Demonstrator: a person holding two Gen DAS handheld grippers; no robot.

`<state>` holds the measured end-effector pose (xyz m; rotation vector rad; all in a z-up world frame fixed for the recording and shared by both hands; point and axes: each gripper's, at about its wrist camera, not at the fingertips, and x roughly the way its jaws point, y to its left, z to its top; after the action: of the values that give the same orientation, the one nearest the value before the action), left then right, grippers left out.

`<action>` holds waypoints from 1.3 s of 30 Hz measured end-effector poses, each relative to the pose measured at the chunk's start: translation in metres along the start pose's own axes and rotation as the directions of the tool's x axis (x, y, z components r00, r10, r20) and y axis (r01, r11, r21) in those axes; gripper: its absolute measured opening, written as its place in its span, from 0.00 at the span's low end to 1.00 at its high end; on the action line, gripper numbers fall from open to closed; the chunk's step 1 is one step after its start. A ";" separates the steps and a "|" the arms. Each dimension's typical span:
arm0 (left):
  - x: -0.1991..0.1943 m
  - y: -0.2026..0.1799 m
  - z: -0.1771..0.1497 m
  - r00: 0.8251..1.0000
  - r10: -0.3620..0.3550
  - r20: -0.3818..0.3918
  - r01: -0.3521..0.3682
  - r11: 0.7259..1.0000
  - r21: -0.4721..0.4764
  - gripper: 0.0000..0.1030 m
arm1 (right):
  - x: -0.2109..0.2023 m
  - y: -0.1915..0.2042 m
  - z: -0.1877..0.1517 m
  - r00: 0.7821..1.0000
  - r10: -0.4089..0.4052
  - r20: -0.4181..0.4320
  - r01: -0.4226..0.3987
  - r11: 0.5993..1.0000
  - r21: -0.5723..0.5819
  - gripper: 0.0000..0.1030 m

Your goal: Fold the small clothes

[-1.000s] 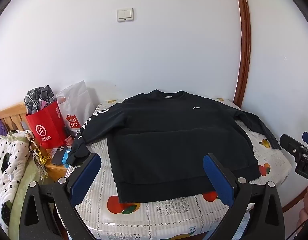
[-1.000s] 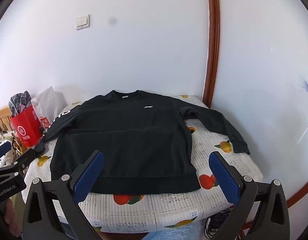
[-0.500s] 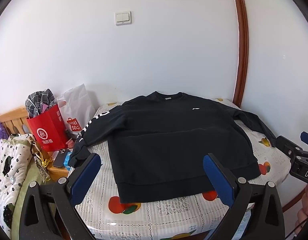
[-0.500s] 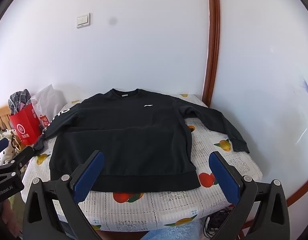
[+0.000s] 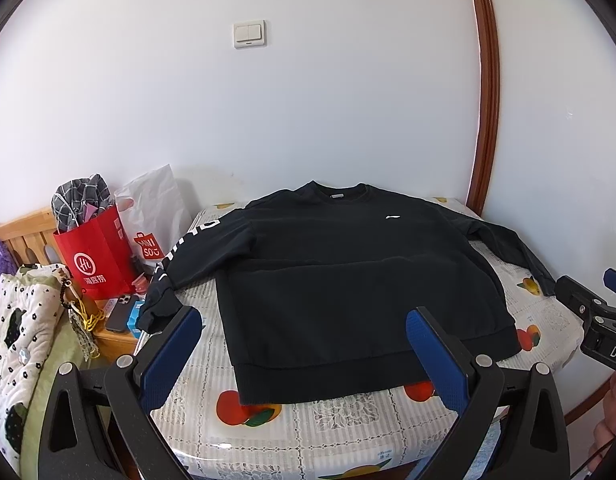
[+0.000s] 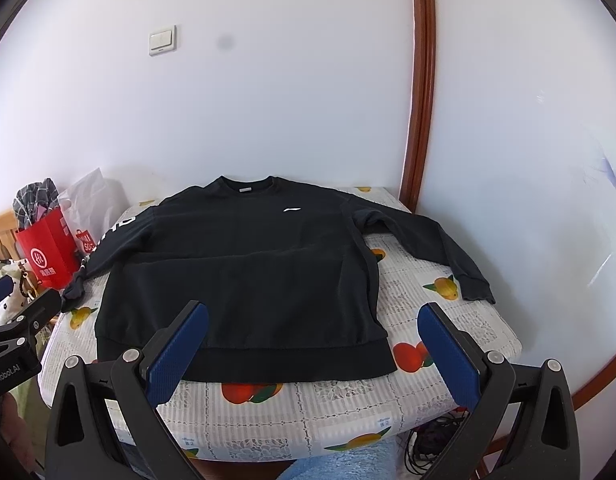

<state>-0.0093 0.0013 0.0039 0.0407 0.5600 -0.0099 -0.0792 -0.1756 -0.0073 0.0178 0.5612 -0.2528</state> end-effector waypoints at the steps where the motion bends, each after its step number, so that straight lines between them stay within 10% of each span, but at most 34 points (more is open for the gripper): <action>1: 0.000 0.001 0.000 1.000 -0.001 0.000 0.001 1.000 0.000 1.00 | 0.000 0.000 0.000 1.000 -0.002 0.001 0.002 1.000 0.000 1.00; 39: 0.004 0.003 -0.010 1.000 0.000 -0.006 0.000 1.000 -0.006 1.00 | -0.003 0.007 -0.002 1.000 -0.019 0.012 0.019 1.000 -0.024 1.00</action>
<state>-0.0115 0.0047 -0.0066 0.0352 0.5664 -0.0078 -0.0812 -0.1680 -0.0078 -0.0124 0.5526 -0.2644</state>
